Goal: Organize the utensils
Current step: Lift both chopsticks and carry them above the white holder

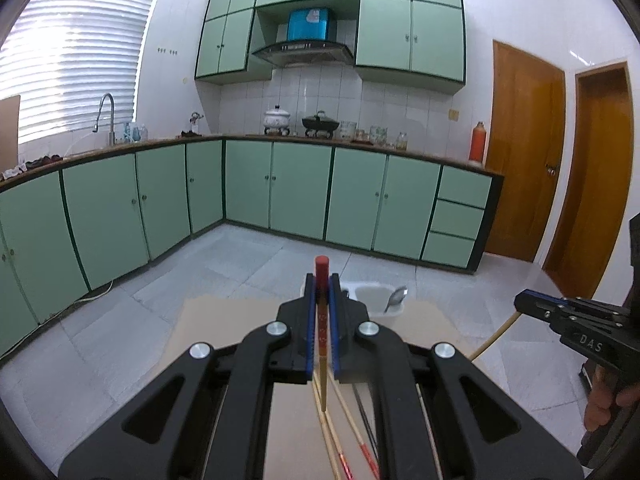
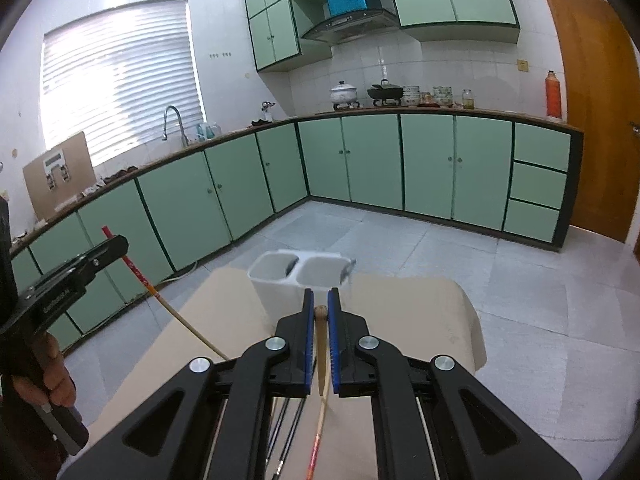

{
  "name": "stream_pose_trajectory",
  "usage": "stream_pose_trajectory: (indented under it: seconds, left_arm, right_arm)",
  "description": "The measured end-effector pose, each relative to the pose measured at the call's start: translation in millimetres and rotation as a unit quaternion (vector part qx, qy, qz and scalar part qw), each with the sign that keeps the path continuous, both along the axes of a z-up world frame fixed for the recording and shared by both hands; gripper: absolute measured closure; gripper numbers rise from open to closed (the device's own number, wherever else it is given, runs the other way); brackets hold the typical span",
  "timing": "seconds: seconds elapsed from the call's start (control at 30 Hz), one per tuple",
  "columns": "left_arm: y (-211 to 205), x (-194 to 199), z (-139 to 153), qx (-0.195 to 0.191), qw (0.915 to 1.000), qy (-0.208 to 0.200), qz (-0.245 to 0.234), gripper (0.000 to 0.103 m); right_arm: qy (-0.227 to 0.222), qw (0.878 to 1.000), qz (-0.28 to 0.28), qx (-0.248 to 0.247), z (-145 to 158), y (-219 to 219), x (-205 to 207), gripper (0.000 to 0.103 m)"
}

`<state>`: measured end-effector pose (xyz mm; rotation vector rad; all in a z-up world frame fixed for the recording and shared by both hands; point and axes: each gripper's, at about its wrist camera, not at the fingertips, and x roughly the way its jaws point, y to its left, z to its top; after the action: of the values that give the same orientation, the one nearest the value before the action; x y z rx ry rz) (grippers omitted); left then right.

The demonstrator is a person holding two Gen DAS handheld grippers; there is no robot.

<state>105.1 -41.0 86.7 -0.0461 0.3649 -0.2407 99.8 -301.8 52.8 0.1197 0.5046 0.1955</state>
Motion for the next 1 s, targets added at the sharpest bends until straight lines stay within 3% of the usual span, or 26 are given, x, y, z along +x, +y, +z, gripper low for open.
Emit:
stream_pose_trajectory:
  seconds: [0.63, 0.8, 1.0]
  left_arm:
    - [-12, 20, 75, -0.030, 0.9959, -0.085, -0.004, 0.098]
    - [-19, 44, 82, -0.034, 0.9949, -0.095, 0.000, 0.098]
    - [-35, 86, 65, -0.019, 0.9965, -0.081, 0.007, 0.098]
  right_arm:
    - [-0.086, 0.996, 0.016, -0.017, 87, 7, 35, 0.096]
    - [-0.088, 0.996, 0.011, -0.021, 93, 9, 61, 0.096]
    - [-0.081, 0.996, 0.002, -0.046, 77, 20, 95, 0.096]
